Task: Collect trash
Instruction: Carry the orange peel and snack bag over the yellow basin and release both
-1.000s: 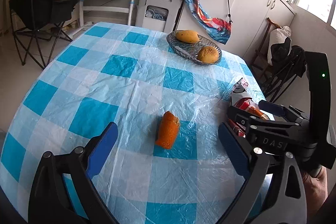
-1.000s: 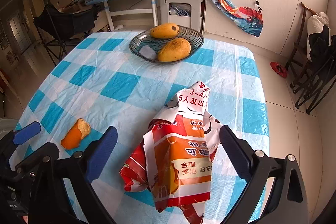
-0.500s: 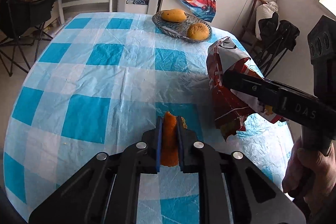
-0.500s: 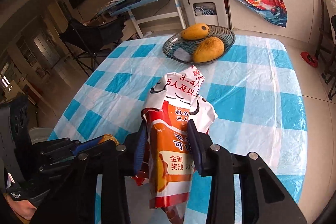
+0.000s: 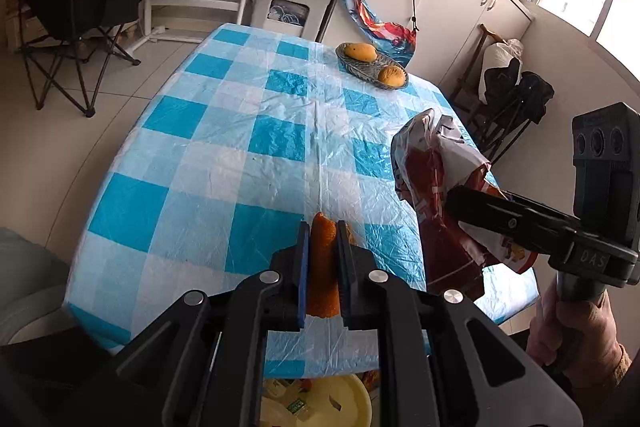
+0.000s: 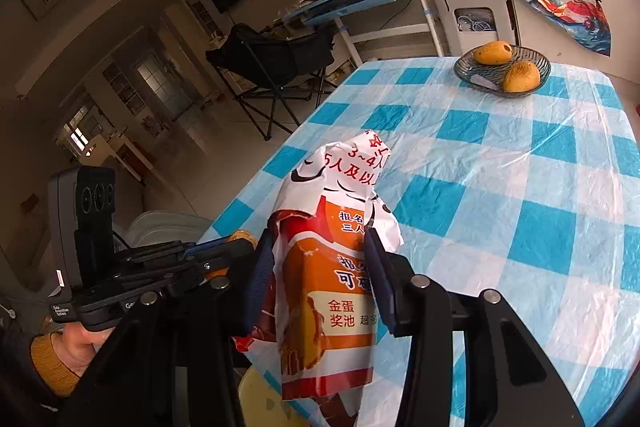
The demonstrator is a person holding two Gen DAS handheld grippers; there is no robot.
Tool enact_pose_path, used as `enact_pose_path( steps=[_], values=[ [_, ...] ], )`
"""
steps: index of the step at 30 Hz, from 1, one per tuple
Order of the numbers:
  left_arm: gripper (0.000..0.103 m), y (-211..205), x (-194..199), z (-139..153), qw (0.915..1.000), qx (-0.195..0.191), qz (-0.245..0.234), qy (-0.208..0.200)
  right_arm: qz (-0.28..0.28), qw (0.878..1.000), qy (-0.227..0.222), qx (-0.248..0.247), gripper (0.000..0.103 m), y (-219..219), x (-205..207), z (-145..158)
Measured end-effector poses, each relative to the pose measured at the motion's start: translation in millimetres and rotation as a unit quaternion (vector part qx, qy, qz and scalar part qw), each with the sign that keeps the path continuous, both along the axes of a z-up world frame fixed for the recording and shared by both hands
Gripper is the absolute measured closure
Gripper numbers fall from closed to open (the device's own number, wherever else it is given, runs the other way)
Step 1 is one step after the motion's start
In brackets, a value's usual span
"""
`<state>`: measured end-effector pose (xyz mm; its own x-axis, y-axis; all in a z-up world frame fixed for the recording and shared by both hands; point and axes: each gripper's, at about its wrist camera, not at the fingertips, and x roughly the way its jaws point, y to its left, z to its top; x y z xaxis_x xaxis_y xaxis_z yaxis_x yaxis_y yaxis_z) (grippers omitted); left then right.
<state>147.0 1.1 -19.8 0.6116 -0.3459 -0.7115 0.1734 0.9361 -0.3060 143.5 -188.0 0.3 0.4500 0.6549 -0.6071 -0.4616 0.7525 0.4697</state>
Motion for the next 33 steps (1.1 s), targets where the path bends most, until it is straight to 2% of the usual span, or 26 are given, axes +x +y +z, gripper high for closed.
enact_pose_path(
  steps=[3,9,13,14,17,19,21,22,23,24,25,26,28,29,30,31,33],
  values=[
    [0.091,10,-28,1,1.0,-0.004,0.004,0.002,0.024,1.0,0.019,0.003,0.058,16,-33,-10],
    [0.091,25,-80,-11,0.9997,0.003,0.017,0.02,0.057,0.996,0.057,-0.033,0.056,45,-87,-35],
    [0.091,24,-106,-24,0.9987,0.021,0.018,0.043,0.066,0.992,0.089,-0.066,0.05,55,-101,-51],
    [0.091,21,-112,-27,0.9982,0.031,0.015,0.049,0.065,0.991,0.095,-0.073,0.045,56,-102,-54],
    [0.091,13,-124,-40,0.9959,0.049,0.005,0.075,0.033,0.99,0.1,-0.094,0.025,52,-104,-56],
    [0.09,9,-127,-48,0.994,0.06,-0.006,0.092,0.004,0.991,0.097,-0.097,0.024,45,-103,-54],
    [0.09,7,-129,-55,0.9919,0.071,-0.017,0.104,-0.037,0.987,0.079,-0.132,0.021,41,-106,-49],
    [0.087,7,-129,-57,0.9913,0.074,-0.02,0.107,-0.057,0.985,0.058,-0.155,0.021,42,-108,-44],
    [0.085,7,-130,-59,0.9909,0.076,-0.021,0.109,-0.079,0.98,0.025,-0.18,0.021,44,-111,-35],
    [0.079,8,-130,-59,0.991,0.077,-0.02,0.107,-0.102,0.973,-0.021,-0.206,0.021,47,-117,-23],
    [0.067,9,-130,-57,0.9917,0.077,-0.017,0.102,-0.132,0.96,-0.073,-0.237,0.012,51,-124,-11],
    [0.06,11,-131,-53,0.9929,0.073,-0.014,0.093,-0.165,0.94,-0.125,-0.271,0.006,55,-132,-1],
    [0.041,15,-134,-42,0.9961,0.061,-0.001,0.064,-0.216,0.895,-0.2,-0.334,0.006,64,-140,6],
    [0.037,16,-135,-36,0.9972,0.058,0.005,0.047,-0.225,0.885,-0.208,-0.351,0.006,67,-138,4],
    [0.028,17,-136,-30,0.9979,0.056,0.012,0.031,-0.217,0.89,-0.199,-0.347,0.006,66,-131,1],
    [0.02,19,-138,-24,0.9981,0.056,0.021,0.015,-0.206,0.902,-0.186,-0.331,0.006,65,-127,-1],
    [0.016,24,-143,-15,0.9978,0.053,0.038,-0.012,-0.199,0.917,-0.172,-0.299,0.006,59,-121,1]
  ],
)
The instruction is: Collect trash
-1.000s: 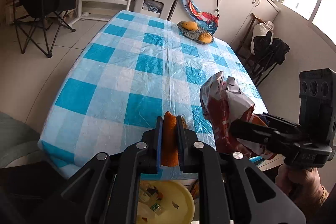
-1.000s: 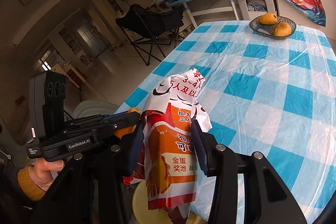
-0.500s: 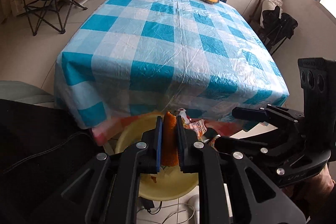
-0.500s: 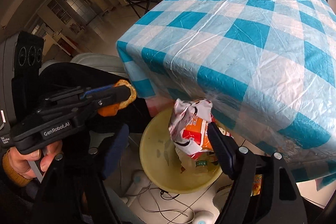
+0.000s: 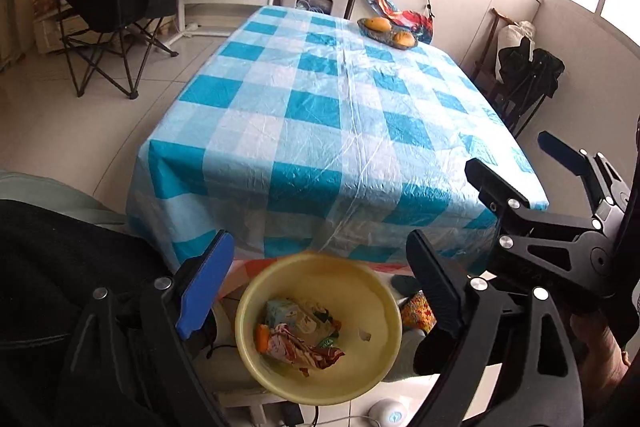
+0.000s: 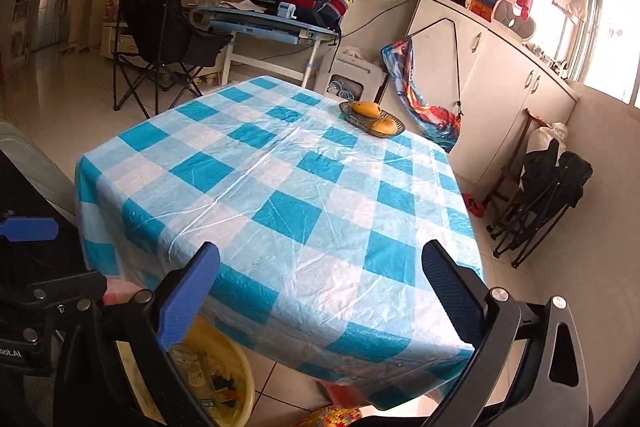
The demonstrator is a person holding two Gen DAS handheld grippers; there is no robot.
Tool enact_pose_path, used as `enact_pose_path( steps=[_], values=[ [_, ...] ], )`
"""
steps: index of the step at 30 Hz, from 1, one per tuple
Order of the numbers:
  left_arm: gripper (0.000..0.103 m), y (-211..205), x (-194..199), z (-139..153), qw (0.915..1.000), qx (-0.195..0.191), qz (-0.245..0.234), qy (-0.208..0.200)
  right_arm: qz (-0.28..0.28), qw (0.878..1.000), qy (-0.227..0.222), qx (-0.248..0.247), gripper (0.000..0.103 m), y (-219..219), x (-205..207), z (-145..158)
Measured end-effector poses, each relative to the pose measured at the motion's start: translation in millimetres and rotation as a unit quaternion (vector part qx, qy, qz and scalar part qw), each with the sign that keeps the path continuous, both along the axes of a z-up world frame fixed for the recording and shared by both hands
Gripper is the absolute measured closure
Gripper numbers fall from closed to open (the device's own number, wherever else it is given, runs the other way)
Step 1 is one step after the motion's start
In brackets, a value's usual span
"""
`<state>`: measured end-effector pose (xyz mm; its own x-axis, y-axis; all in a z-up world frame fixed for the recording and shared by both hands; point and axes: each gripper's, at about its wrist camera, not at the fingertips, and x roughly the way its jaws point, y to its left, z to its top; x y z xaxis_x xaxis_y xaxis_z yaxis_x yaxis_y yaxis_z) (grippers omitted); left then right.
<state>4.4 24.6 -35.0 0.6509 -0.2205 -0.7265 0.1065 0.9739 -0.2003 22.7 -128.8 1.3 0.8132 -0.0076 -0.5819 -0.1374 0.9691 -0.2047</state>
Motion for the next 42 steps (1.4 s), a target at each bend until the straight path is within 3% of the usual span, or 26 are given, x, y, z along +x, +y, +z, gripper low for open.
enact_pose_path(
  steps=[5,16,31,42],
  values=[
    [0.01,11,-4,16,0.9989,-0.012,0.025,-0.036,0.008,1.0,-0.001,0.016,0.006,3,1,3],
    [0.007,16,-5,23,0.9975,-0.013,0.038,-0.059,0.008,0.999,0.017,0.032,0.006,3,3,-4],
    [0.007,9,-1,20,0.9979,0.029,0.028,-0.05,0.006,0.997,0.028,0.073,0.006,-5,3,-2],
    [0.007,9,0,19,0.9978,0.034,0.03,-0.049,0.008,0.997,0.032,0.077,0.006,-6,3,-2]
  ],
)
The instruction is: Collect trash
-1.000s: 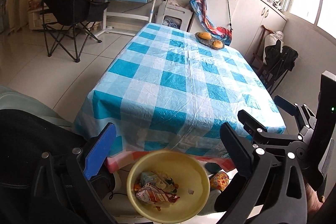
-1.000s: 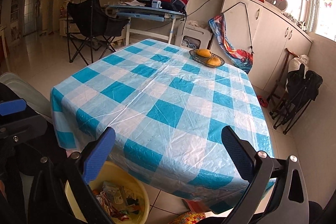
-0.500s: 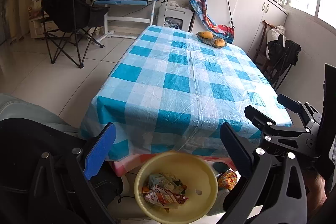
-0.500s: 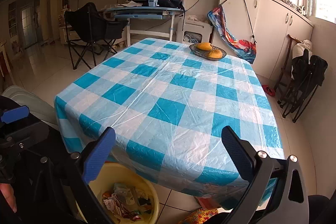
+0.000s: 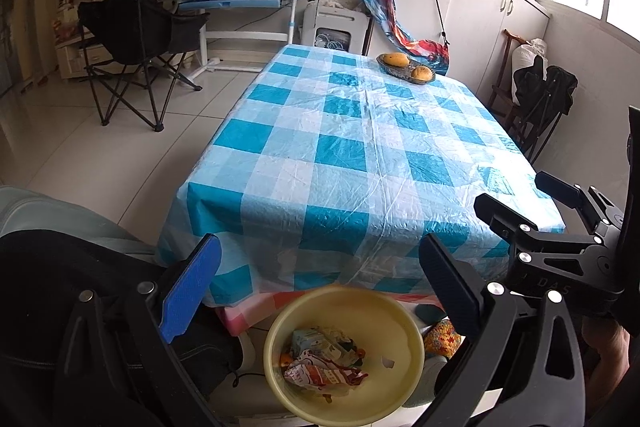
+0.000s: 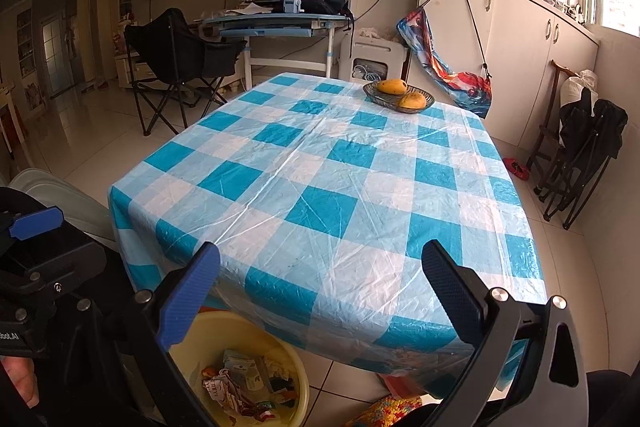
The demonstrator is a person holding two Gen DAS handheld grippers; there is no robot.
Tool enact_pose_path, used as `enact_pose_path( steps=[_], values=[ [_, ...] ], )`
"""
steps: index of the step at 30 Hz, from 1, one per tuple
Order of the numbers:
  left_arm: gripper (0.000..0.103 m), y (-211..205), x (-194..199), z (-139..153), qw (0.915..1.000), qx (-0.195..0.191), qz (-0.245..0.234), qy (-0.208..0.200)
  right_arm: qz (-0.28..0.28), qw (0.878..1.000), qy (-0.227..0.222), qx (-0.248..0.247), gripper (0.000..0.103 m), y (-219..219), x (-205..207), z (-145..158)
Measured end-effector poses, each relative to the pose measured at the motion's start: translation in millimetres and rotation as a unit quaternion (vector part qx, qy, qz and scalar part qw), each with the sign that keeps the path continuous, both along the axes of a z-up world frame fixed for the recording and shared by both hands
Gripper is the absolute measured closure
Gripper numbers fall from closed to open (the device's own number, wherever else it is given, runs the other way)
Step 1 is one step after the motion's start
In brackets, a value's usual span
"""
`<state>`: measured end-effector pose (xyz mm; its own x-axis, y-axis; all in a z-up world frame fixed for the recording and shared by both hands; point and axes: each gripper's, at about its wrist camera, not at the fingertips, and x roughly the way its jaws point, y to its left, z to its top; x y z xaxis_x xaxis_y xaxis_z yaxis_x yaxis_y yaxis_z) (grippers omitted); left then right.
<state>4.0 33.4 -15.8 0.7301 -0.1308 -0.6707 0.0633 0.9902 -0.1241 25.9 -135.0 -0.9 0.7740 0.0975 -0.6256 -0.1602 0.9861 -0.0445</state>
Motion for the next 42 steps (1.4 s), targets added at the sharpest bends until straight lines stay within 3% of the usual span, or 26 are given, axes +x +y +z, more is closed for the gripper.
enact_pose_path(
  steps=[11,21,42],
  values=[
    [0.007,-0.6,0.1,0.0,1.0,0.001,0.0,0.0,0.0,1.0,0.0,0.001,0.006,-0.4,-0.1,-0.3],
    [0.007,-2.6,1.3,1.5,0.9997,0.026,-0.002,-0.001,-0.004,1.0,-0.001,-0.003,0.006,0.0,0.1,-2.2],
    [0.007,-1.3,1.3,4.8,0.9997,0.024,0.001,-0.004,-0.003,1.0,0.0,-0.013,0.006,2.5,0.7,-4.1]
  ],
)
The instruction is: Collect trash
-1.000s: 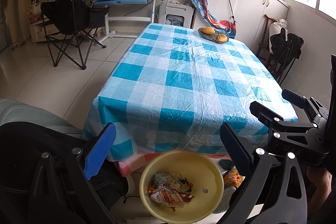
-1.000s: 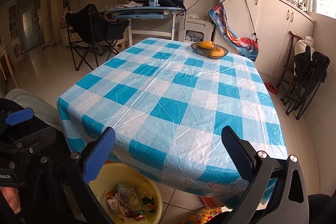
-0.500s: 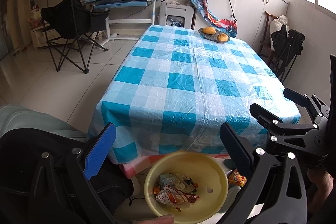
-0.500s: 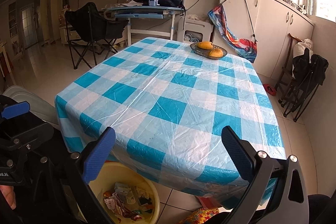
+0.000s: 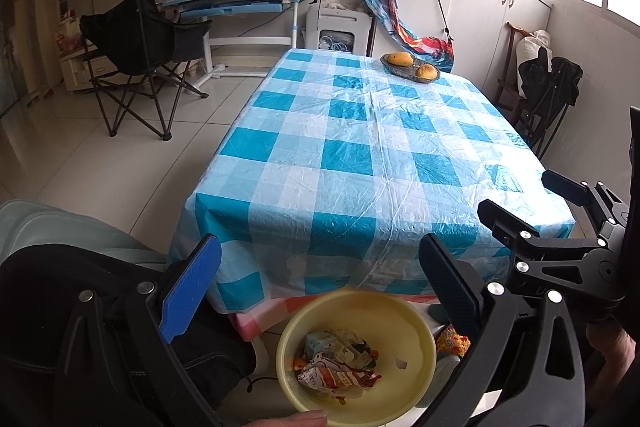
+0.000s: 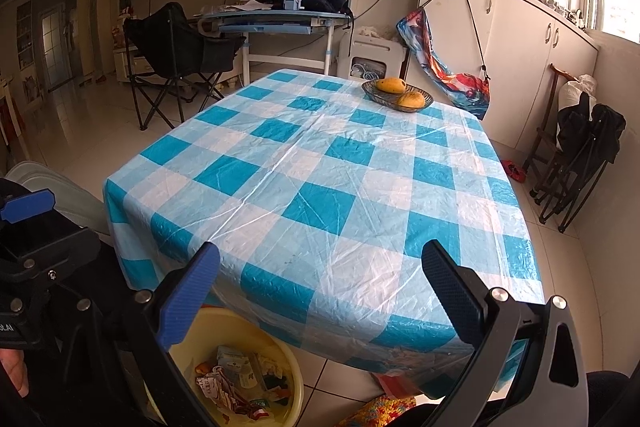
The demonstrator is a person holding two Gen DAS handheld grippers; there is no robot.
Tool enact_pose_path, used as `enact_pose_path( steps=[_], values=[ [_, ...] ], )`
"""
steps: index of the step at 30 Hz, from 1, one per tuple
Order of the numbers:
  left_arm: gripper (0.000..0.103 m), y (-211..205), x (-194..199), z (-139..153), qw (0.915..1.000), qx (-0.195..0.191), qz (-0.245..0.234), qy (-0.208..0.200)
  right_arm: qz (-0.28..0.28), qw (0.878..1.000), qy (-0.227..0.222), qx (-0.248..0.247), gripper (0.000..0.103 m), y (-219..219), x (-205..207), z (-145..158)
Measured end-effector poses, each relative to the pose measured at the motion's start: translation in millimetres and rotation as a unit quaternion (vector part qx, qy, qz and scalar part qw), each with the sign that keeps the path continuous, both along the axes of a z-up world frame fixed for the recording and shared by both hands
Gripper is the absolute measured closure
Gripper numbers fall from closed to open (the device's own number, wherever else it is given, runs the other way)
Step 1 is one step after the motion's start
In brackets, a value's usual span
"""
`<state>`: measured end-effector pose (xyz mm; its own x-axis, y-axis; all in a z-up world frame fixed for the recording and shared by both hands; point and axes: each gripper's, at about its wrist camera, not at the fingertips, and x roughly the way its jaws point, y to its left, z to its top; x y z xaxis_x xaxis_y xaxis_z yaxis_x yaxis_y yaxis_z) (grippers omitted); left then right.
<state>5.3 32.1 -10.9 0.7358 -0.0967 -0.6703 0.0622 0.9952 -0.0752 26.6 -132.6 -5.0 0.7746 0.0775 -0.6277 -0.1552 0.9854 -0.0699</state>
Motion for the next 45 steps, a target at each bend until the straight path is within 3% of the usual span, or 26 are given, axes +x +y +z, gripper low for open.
enact_pose_path(
  steps=[45],
  values=[
    [0.007,1.8,-0.2,-1.9,1.0,0.003,-0.003,0.006,0.002,1.0,0.004,-0.003,0.006,1.2,-0.6,-2.5]
  ],
)
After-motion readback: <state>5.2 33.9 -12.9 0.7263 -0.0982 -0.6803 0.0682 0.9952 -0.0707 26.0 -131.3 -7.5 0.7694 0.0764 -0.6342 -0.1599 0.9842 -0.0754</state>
